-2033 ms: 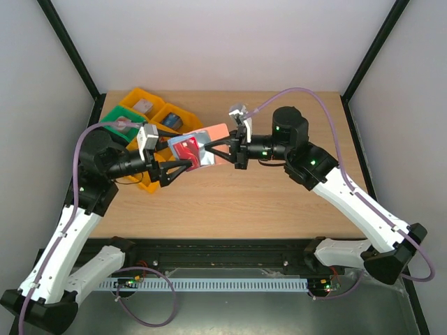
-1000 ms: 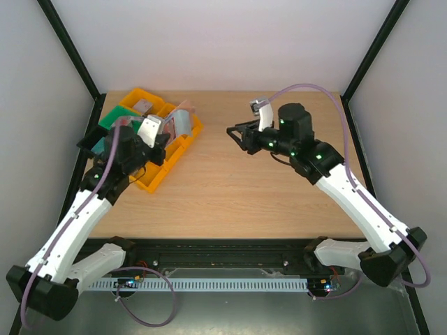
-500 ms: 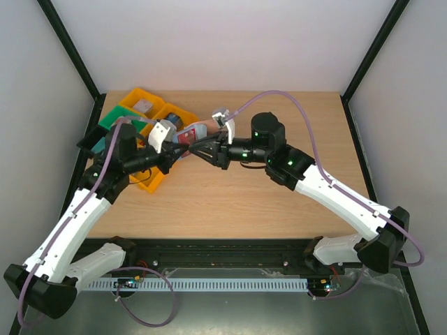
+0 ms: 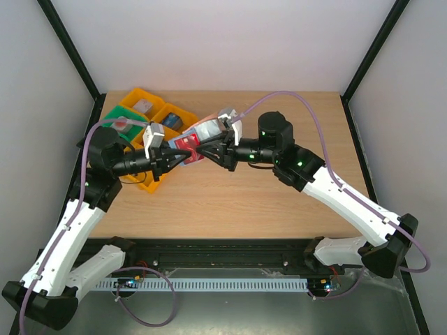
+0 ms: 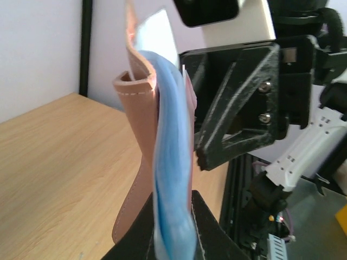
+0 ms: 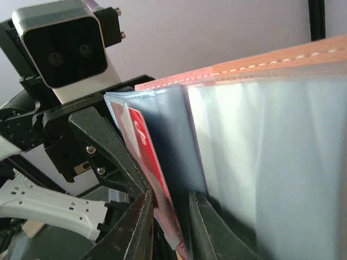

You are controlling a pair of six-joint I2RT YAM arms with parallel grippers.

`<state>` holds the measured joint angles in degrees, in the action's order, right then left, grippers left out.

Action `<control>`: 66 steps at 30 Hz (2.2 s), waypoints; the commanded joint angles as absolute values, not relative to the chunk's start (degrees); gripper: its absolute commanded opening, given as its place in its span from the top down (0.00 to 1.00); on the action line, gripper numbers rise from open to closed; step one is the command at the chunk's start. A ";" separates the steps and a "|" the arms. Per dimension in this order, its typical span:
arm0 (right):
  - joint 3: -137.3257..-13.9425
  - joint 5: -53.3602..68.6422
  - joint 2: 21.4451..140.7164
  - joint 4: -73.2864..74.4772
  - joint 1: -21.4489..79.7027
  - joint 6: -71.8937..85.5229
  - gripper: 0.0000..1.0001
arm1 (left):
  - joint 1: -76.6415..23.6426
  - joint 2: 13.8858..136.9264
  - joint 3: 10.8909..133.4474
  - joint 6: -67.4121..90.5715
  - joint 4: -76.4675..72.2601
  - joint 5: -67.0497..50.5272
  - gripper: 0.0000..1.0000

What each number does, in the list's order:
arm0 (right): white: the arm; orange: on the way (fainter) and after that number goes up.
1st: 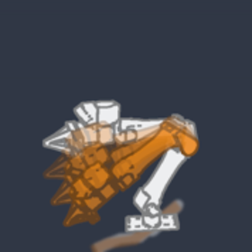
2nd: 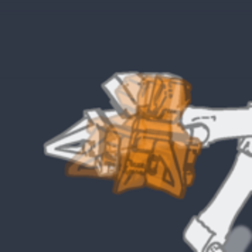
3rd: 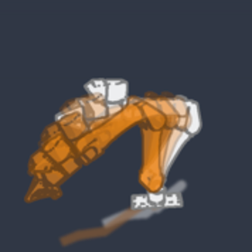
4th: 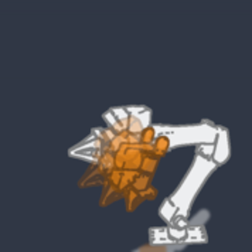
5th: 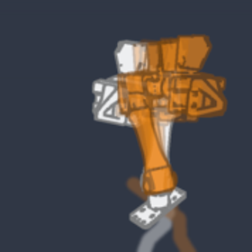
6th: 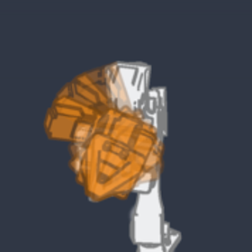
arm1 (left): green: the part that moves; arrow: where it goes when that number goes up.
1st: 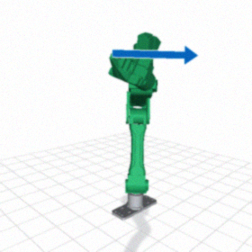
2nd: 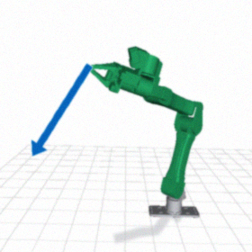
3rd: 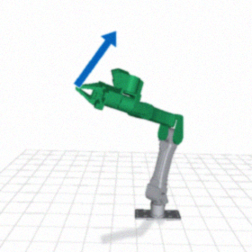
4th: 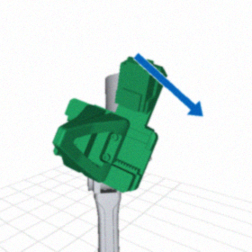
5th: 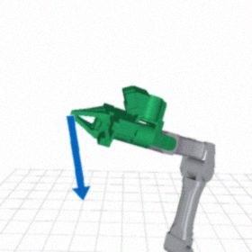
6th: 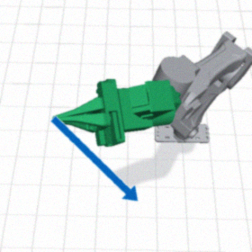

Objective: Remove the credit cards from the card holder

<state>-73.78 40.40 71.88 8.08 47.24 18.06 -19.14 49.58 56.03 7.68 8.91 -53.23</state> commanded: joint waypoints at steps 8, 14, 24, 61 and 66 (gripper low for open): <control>-77.46 47.26 70.93 12.98 47.07 12.98 0.82 | -19.78 47.36 54.80 5.53 0.43 -67.51 0.98; -76.29 52.56 72.43 8.82 47.04 16.99 0.98 | -20.04 47.16 53.54 9.12 -2.86 -66.39 0.98; -73.63 53.63 68.00 4.15 45.90 17.78 0.98 | -19.96 46.49 52.32 11.96 -5.00 -66.60 0.83; -77.25 47.51 73.10 9.91 45.69 17.07 0.90 | -20.80 46.62 50.36 13.19 -9.48 -66.09 0.98; -76.98 48.34 72.76 9.05 46.05 16.90 0.95 | -21.09 47.02 50.28 13.80 -10.14 -66.29 0.98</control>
<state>-75.99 49.98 71.70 8.91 45.71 17.30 -19.77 47.37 50.28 13.54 -4.84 -61.56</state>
